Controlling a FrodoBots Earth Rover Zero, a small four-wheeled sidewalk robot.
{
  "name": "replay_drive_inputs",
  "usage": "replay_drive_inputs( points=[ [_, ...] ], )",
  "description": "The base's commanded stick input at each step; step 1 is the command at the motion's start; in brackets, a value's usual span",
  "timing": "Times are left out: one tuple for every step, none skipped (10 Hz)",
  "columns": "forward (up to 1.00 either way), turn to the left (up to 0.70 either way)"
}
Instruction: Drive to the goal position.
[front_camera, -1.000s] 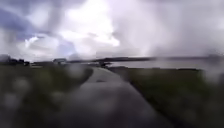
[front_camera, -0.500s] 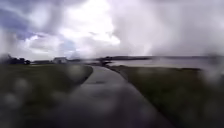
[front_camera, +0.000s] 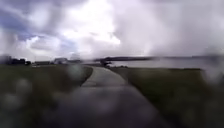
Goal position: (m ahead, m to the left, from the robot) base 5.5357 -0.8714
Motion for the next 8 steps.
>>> replay_drive_inputs(
  points=[
    [0.7, 0.0],
    [0.7, 0.0],
    [0.7, 0.0],
    [0.7, 0.0],
    [0.7, 0.0],
    [0.7, 0.0],
    [0.7, 0.0],
    [0.7, 0.0]
  ],
)
